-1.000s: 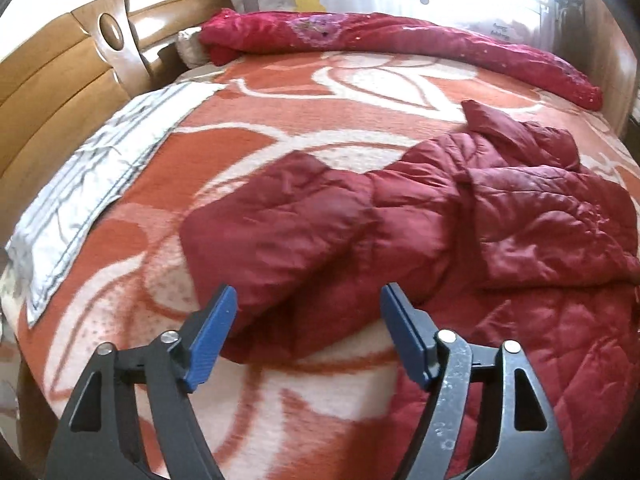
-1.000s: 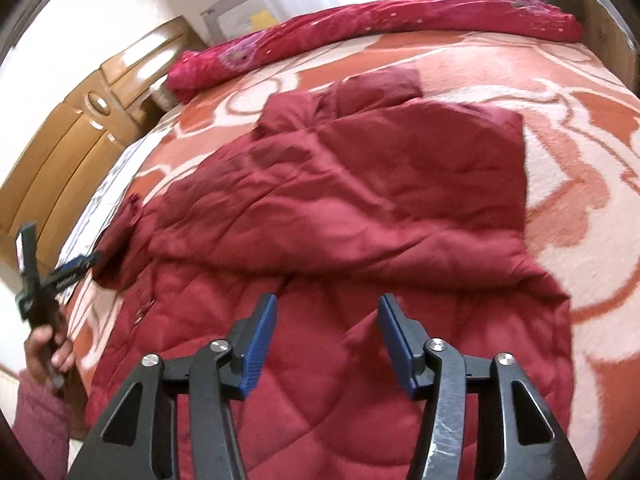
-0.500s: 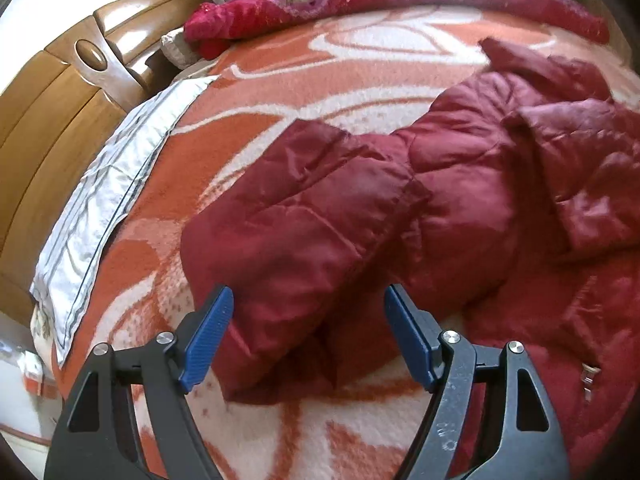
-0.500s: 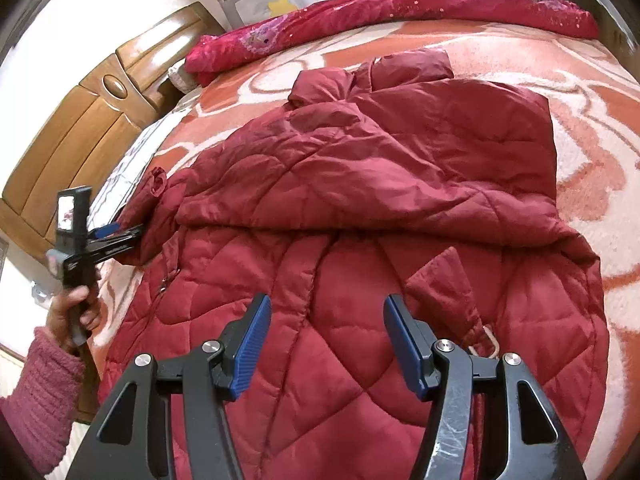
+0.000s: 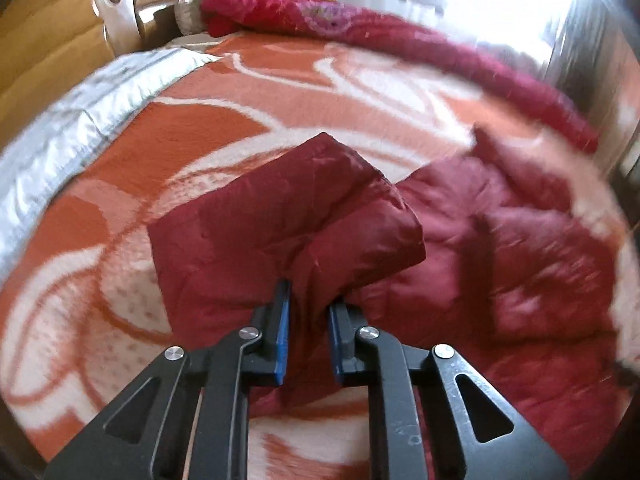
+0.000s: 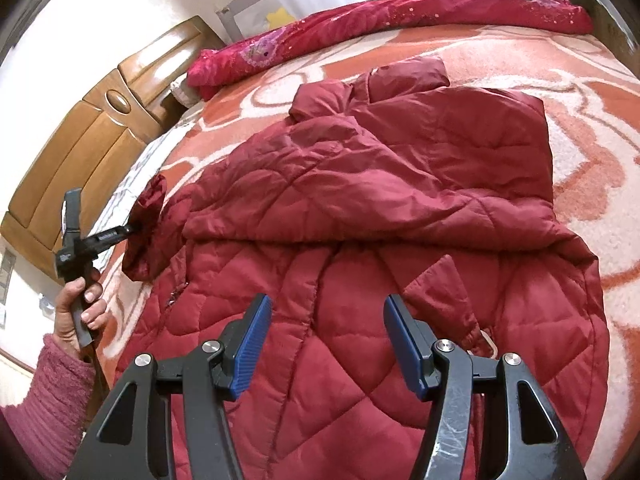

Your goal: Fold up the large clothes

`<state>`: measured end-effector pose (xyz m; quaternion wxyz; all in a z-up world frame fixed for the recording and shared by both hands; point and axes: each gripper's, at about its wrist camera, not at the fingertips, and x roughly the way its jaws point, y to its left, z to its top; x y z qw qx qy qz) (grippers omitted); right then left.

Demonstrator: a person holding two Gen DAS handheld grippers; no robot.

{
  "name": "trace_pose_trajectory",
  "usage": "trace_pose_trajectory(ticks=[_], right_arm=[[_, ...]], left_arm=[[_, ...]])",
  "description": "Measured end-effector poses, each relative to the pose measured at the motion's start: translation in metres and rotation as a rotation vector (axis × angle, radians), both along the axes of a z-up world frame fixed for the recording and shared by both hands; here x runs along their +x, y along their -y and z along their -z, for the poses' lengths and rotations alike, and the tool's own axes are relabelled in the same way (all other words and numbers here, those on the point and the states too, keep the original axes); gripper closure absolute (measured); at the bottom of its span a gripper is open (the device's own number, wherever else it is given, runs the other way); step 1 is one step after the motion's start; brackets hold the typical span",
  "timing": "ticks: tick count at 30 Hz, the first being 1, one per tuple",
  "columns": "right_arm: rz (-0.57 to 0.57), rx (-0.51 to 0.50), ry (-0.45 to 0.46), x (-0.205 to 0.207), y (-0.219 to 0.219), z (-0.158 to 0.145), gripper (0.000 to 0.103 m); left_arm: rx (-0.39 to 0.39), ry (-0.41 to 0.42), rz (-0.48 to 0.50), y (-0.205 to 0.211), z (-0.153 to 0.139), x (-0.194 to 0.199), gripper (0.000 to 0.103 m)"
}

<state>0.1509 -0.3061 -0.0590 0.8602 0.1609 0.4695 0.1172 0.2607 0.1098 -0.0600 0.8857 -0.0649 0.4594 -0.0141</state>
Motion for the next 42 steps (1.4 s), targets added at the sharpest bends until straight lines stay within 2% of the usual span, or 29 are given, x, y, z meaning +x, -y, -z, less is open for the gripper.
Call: trace_pose_trajectory(ticks=[2, 5, 9, 16, 19, 24, 27, 32, 37, 39, 42], right_arm=[[0.000, -0.002, 0.004, 0.001, 0.000, -0.001, 0.043], [0.016, 0.011, 0.003, 0.002, 0.004, 0.000, 0.043], [0.044, 0.029, 0.007, 0.001, 0.013, -0.001, 0.043], [0.100, 0.090, 0.029, 0.002, 0.040, -0.012, 0.042], [0.132, 0.166, 0.068, 0.002, 0.060, -0.022, 0.041], [0.162, 0.206, 0.087, 0.011, 0.084, -0.036, 0.038], [0.174, 0.218, 0.082, 0.020, 0.092, -0.035, 0.029], [0.170, 0.336, 0.026, 0.039, 0.100, -0.017, 0.027], [0.181, 0.549, -0.020, 0.068, 0.106, 0.012, 0.027], [0.196, 0.576, -0.045, 0.080, 0.106, 0.023, 0.026], [0.201, 0.563, -0.088, 0.093, 0.100, 0.036, 0.028]], left_arm=[[-0.105, 0.023, 0.011, 0.003, -0.011, -0.005, 0.090], [-0.185, 0.059, 0.049, 0.020, -0.028, -0.011, 0.090], [-0.239, 0.102, 0.129, 0.059, -0.050, -0.016, 0.090], [-0.281, 0.155, 0.295, 0.134, -0.074, -0.017, 0.090], [-0.270, 0.167, 0.351, 0.168, -0.076, -0.016, 0.090], [-0.231, 0.159, 0.446, 0.227, -0.065, -0.018, 0.090], [-0.195, 0.149, 0.481, 0.253, -0.054, -0.025, 0.090], [-0.180, 0.132, 0.529, 0.286, -0.037, -0.036, 0.090], [-0.118, 0.139, 0.586, 0.306, -0.027, -0.050, 0.090], [-0.113, 0.137, 0.593, 0.309, -0.024, -0.054, 0.090], [-0.123, 0.131, 0.589, 0.308, -0.024, -0.054, 0.090]])
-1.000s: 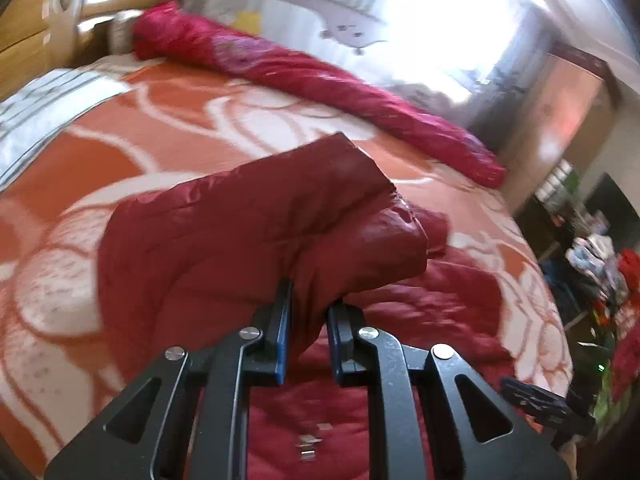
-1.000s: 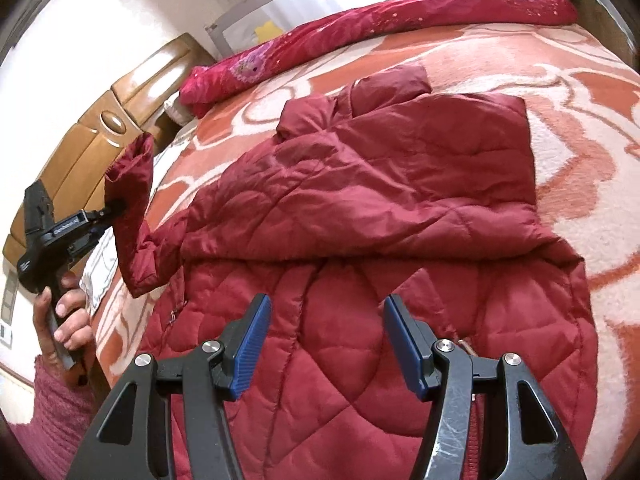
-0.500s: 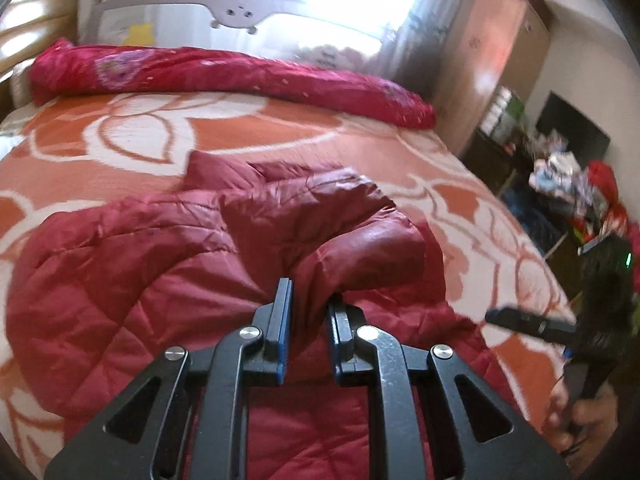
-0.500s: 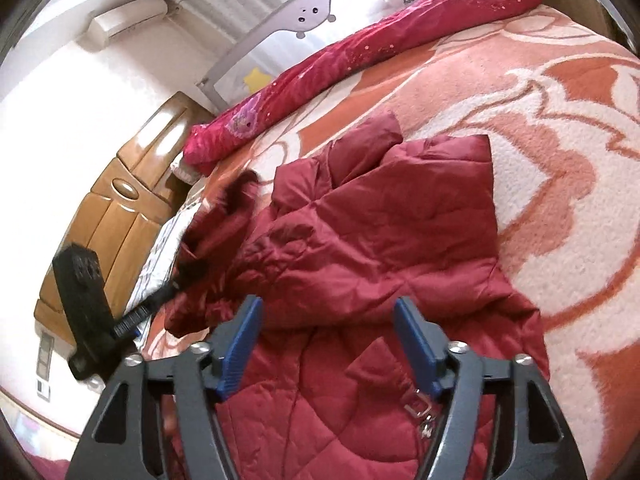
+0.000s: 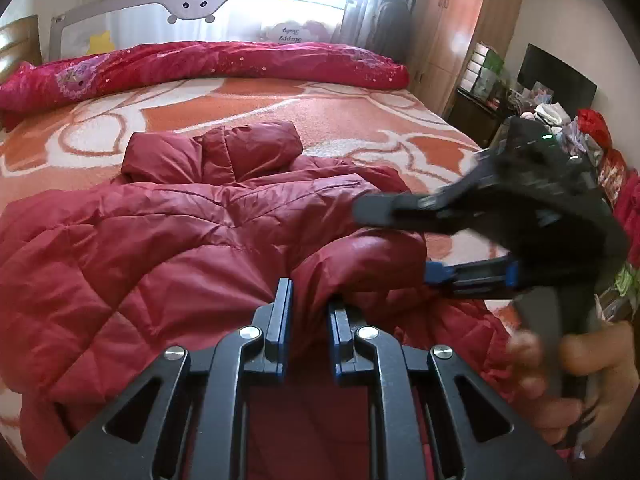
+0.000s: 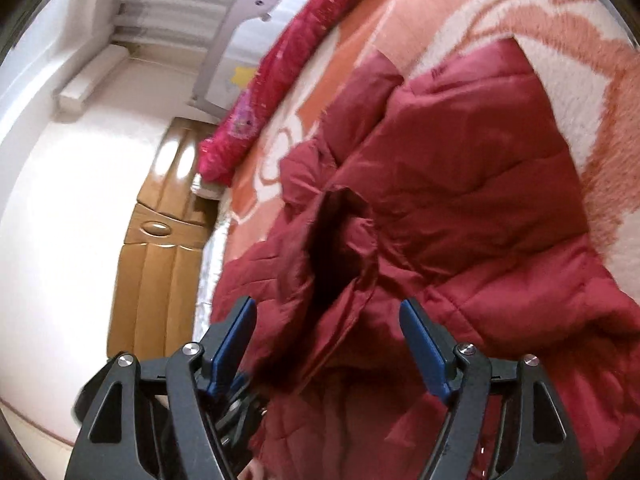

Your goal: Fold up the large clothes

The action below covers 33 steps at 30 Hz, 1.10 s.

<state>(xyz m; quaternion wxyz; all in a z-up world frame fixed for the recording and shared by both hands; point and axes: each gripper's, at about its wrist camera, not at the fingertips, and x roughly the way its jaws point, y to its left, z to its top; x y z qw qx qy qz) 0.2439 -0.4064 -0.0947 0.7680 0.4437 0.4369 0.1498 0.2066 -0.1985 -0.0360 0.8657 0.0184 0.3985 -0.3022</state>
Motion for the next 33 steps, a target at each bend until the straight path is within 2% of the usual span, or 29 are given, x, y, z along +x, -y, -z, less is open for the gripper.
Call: trace_pose_trajectory(ticks=[1, 2, 4, 5, 8, 12, 16, 19, 23, 28, 33], right_arm=[[-0.016, 0.009, 0.004, 0.005, -0.004, 0.003, 0.038], [-0.027, 0.013, 0.012, 0.007, -0.007, 0.003, 0.064], [-0.028, -0.026, 0.007, 0.011, -0.010, 0.000, 0.087], [-0.029, -0.039, 0.010, 0.011, -0.011, -0.002, 0.090], [-0.022, -0.083, 0.039, 0.012, -0.013, -0.011, 0.095], [0.003, -0.136, 0.064, 0.008, -0.007, -0.023, 0.096], [0.032, -0.186, 0.102, 0.000, 0.001, -0.041, 0.096], [0.061, -0.208, 0.138, -0.009, 0.014, -0.057, 0.096], [0.077, -0.271, 0.163, -0.019, 0.025, -0.068, 0.097], [0.096, -0.400, 0.094, -0.018, 0.030, -0.045, 0.097], [0.107, -0.468, 0.021, -0.016, 0.032, -0.011, 0.097]], left_arm=[[0.003, -0.005, 0.000, 0.001, 0.001, 0.001, 0.090], [0.008, -0.017, 0.002, 0.002, 0.003, 0.002, 0.090], [0.019, -0.052, 0.000, -0.002, 0.007, 0.005, 0.084], [0.004, -0.068, 0.004, -0.006, 0.008, 0.004, 0.078], [-0.027, -0.083, -0.005, -0.025, 0.003, -0.004, 0.060], [-0.050, -0.047, -0.059, -0.058, -0.011, -0.010, 0.060], [-0.065, -0.032, -0.183, -0.103, -0.021, 0.014, 0.060], [-0.068, -0.070, -0.248, -0.129, -0.015, 0.039, 0.060], [-0.068, -0.141, -0.288, -0.150, 0.007, 0.066, 0.060], [-0.046, -0.198, -0.294, -0.156, 0.031, 0.078, 0.060], [0.005, -0.188, -0.268, -0.146, 0.039, 0.077, 0.060]])
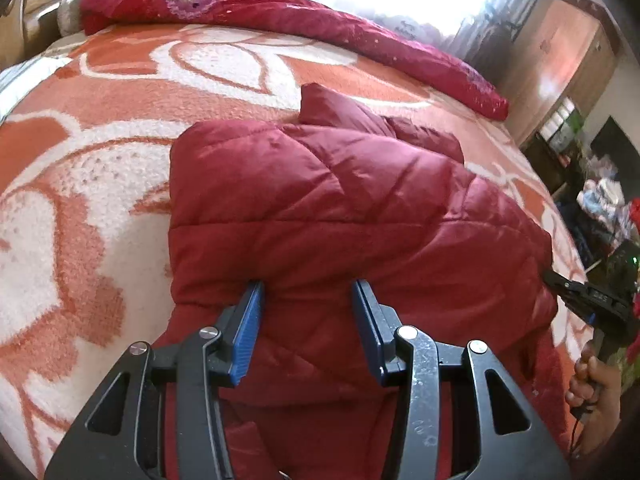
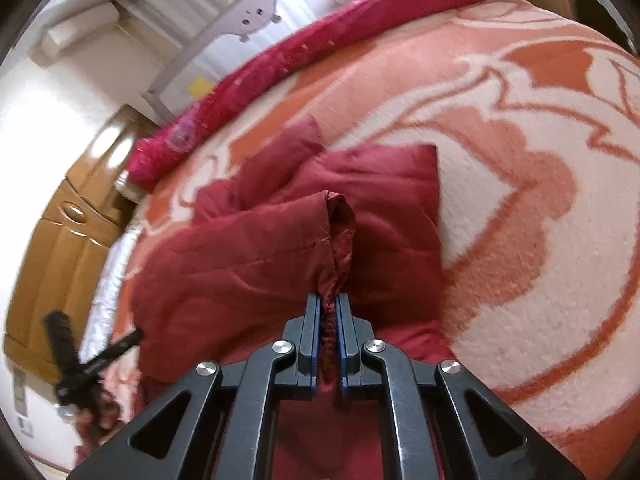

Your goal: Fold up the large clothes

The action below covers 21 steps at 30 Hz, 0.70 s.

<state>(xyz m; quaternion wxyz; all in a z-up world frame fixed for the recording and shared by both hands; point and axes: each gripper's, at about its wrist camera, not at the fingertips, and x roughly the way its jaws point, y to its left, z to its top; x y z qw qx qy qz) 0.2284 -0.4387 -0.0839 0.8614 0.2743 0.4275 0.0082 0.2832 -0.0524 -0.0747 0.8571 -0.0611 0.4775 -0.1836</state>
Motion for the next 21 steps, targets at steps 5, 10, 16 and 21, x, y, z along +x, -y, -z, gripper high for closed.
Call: trace_pose_trajectory(ticks=[5, 10, 16, 21], right_arm=[[-0.013, -0.093, -0.039, 0.005, -0.011, 0.019, 0.096], [0.039, -0.149, -0.040, -0.002, -0.013, 0.002, 0.081], [0.025, -0.259, 0.180, -0.029, -0.044, -0.065, 0.057], [-0.198, -0.292, 0.145, 0.002, -0.099, -0.057, 0.058]], left_arm=[[0.039, -0.016, 0.012, 0.006, 0.011, 0.005, 0.059], [0.088, -0.021, 0.022, 0.015, 0.016, 0.006, 0.059], [0.108, -0.015, 0.020, 0.016, 0.018, 0.005, 0.059], [0.157, -0.009, 0.020, 0.023, 0.018, 0.005, 0.058]])
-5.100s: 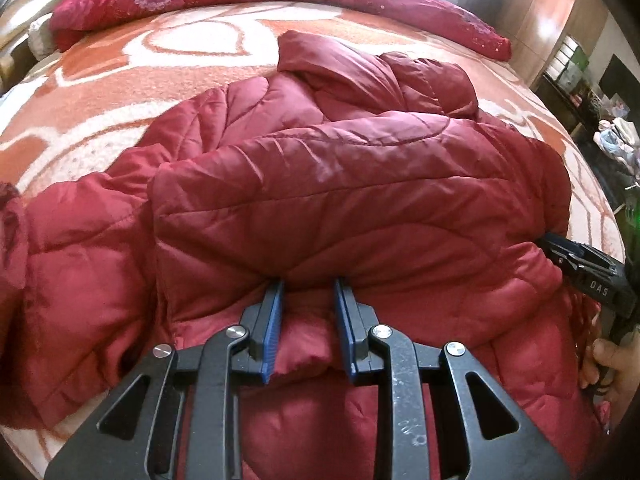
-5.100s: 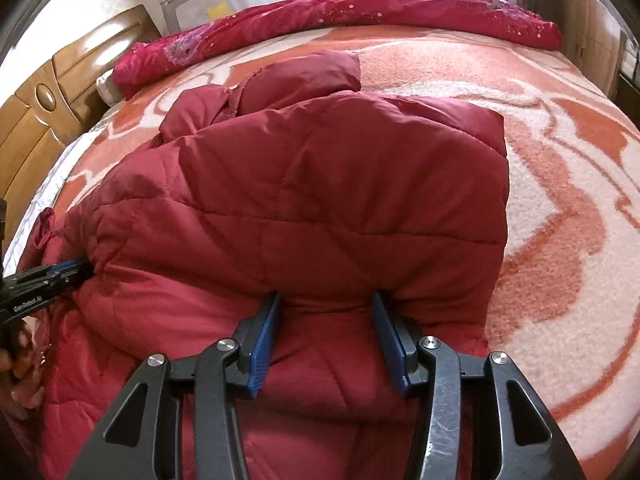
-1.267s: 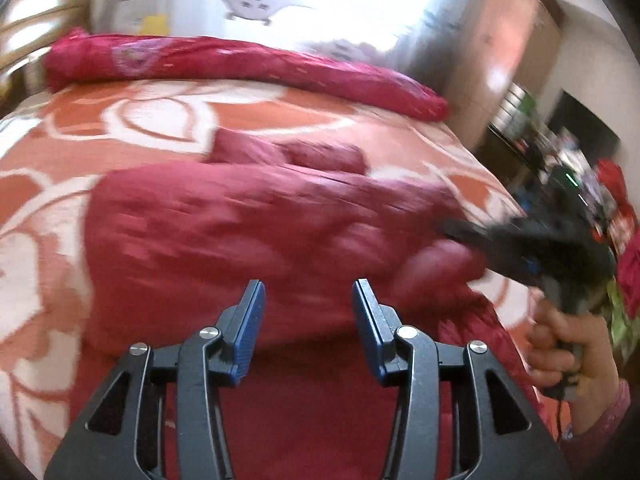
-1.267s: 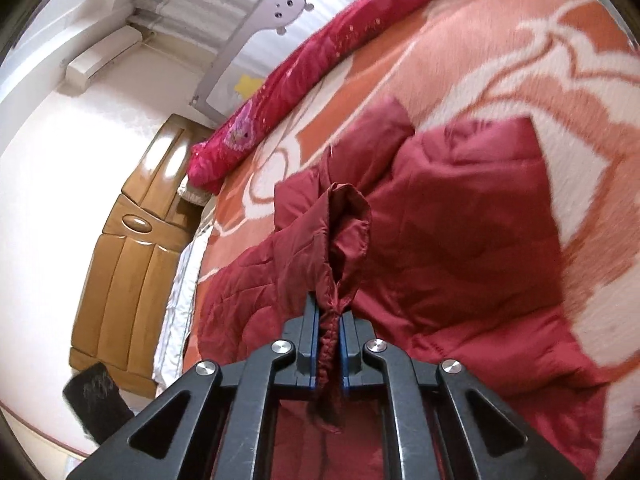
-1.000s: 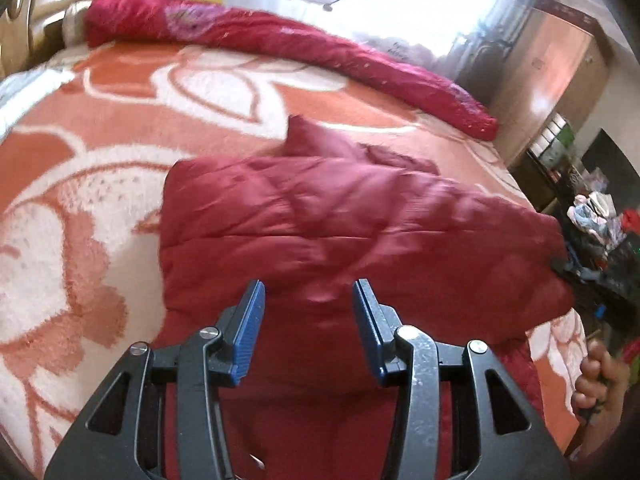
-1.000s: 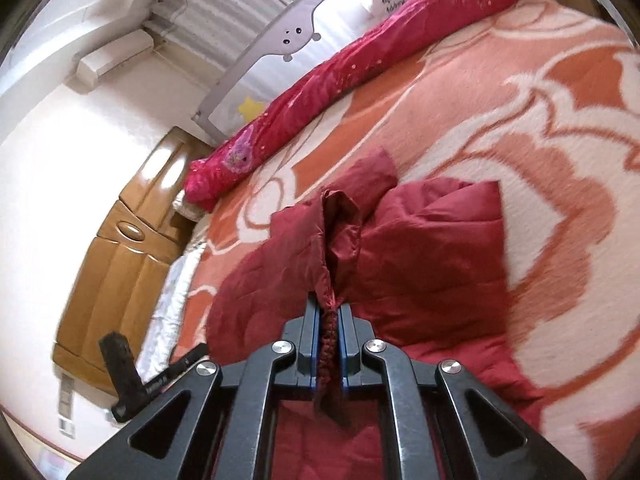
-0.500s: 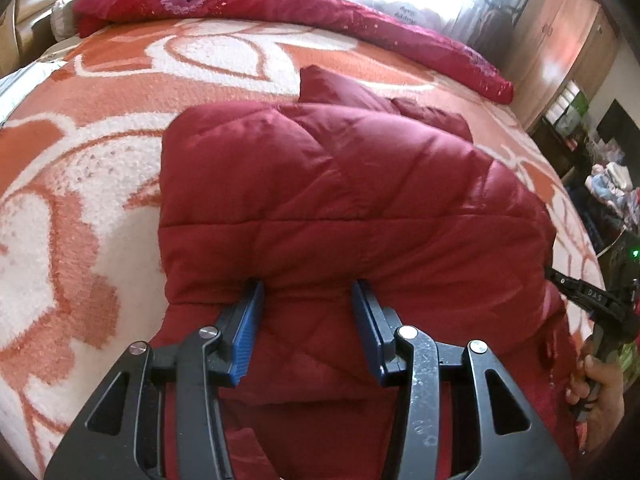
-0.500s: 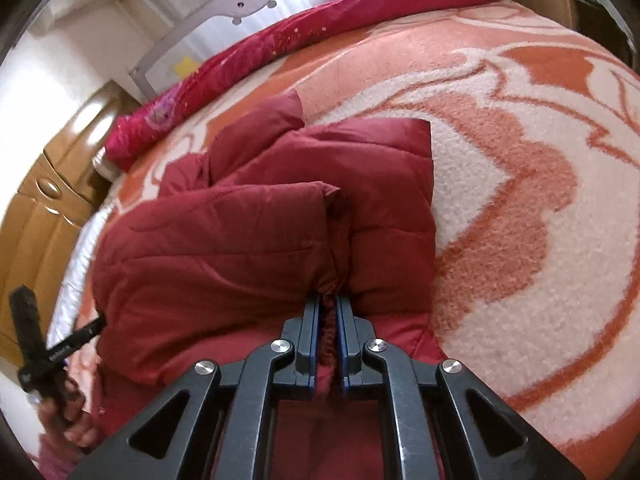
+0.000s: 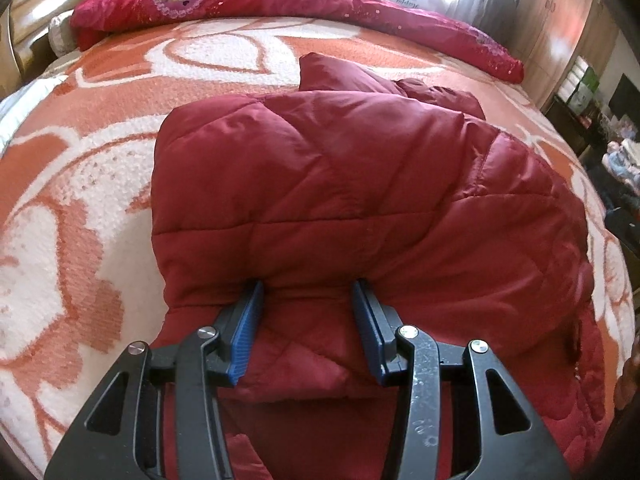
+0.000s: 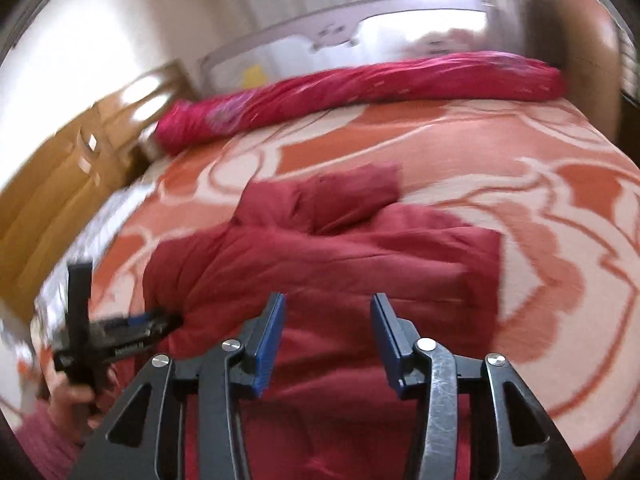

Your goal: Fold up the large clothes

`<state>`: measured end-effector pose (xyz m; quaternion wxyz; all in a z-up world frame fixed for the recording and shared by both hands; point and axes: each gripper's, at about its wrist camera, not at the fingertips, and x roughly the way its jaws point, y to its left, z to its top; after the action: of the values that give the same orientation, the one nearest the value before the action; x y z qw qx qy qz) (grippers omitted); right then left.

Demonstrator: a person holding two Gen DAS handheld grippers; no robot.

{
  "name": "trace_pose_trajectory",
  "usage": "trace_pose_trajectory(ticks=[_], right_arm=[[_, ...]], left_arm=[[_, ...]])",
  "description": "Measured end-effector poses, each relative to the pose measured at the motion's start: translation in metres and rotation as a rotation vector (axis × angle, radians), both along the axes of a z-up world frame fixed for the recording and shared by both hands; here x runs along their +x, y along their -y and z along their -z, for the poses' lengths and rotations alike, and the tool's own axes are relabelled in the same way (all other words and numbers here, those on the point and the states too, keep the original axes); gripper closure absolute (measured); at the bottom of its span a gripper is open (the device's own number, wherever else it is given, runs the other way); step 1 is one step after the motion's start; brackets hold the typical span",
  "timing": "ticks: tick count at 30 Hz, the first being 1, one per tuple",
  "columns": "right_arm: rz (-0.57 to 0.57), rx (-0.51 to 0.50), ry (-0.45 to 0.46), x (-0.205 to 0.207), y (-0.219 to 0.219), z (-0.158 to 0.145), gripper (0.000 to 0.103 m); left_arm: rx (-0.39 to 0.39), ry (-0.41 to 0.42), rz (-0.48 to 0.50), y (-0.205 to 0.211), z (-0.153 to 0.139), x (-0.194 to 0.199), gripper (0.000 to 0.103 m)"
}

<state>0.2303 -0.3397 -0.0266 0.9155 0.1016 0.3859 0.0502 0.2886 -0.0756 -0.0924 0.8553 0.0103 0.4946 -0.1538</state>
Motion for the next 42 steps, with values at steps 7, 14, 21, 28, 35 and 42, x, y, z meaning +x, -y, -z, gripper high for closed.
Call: trace_pose_trajectory(ticks=[7, 14, 21, 28, 35, 42], right_arm=[[0.065, -0.030, -0.171, 0.021, 0.010, 0.061, 0.070], [0.146, 0.075, -0.220, 0.013, 0.047, 0.074, 0.103], [0.153, 0.077, -0.220, 0.019, 0.047, 0.079, 0.103], [0.174, 0.100, -0.180, 0.009, 0.050, 0.059, 0.096], [0.174, 0.006, -0.244, 0.019, 0.052, 0.083, 0.103], [0.179, 0.047, -0.239, 0.019, 0.059, 0.087, 0.103]], left_arm=[[0.047, 0.000, 0.020, 0.004, -0.002, 0.000, 0.057], [-0.057, 0.007, 0.058, 0.009, -0.035, -0.008, 0.058], [0.027, -0.070, 0.094, 0.042, -0.010, 0.011, 0.057], [0.089, -0.076, 0.098, 0.053, 0.004, 0.015, 0.056], [0.064, -0.064, 0.108, 0.049, 0.000, 0.011, 0.056], [-0.015, -0.063, 0.072, 0.011, -0.021, -0.015, 0.056]])
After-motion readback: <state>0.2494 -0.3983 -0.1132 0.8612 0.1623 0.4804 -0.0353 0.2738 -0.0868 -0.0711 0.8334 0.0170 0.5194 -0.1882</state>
